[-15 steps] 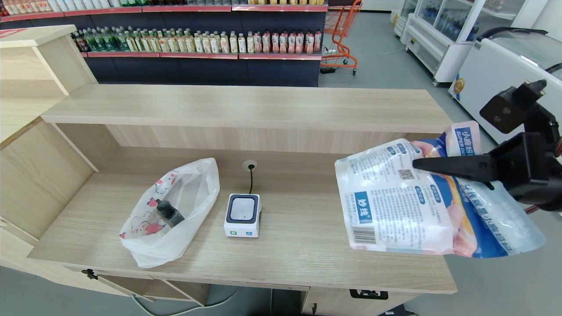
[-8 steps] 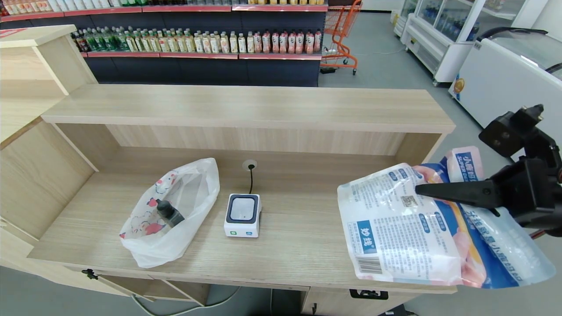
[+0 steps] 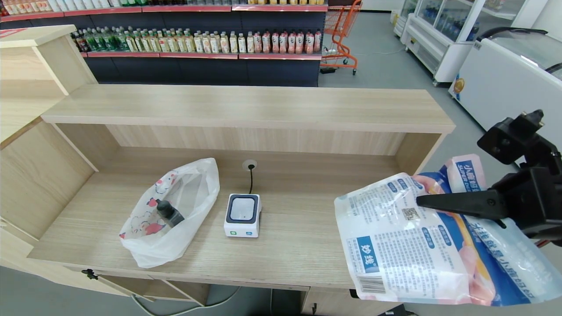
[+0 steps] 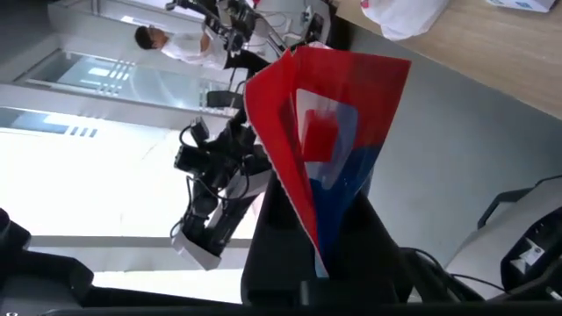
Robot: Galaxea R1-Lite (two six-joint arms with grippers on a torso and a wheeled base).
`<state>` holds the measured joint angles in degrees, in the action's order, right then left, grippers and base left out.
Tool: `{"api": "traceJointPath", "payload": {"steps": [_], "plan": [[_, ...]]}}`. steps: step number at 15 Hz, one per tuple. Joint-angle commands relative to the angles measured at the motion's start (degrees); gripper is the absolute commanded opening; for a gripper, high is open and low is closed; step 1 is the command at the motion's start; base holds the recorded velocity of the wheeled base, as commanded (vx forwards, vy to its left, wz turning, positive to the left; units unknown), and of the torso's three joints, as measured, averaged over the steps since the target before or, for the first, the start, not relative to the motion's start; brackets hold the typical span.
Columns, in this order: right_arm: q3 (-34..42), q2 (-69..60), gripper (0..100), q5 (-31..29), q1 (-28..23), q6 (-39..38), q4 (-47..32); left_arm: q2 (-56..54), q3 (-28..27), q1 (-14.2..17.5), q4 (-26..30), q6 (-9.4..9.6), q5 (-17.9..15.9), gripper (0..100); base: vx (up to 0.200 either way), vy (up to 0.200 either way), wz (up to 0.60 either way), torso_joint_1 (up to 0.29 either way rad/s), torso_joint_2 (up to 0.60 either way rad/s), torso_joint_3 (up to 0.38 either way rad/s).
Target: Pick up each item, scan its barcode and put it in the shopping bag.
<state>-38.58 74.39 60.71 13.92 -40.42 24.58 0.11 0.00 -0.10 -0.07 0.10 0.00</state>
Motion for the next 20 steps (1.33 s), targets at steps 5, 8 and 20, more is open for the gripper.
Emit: {"api": "traceJointPath", "payload": {"steps": [5, 8, 20], "plan": [[0.2, 0.6, 0, 0.0, 2.5, 0.1, 0.4, 0.1, 0.0, 0.0, 0.0, -0.01, 0.0, 100, 0.000, 0.000, 0.00, 0.000, 0.00, 0.000], [-0.1, 1.2, 0, 0.0, 3.1, 0.3, 0.6, 0.1, 0.0, 0.0, 0.0, -0.01, 0.0, 100, 0.000, 0.000, 0.00, 0.000, 0.00, 0.000], [-0.8, 3.7, 0, 0.0, 3.1, 1.1, 2.4, 0.1, 0.0, 0.0, 0.0, -0.01, 0.0, 100, 0.000, 0.000, 0.00, 0.000, 0.00, 0.000]]}}
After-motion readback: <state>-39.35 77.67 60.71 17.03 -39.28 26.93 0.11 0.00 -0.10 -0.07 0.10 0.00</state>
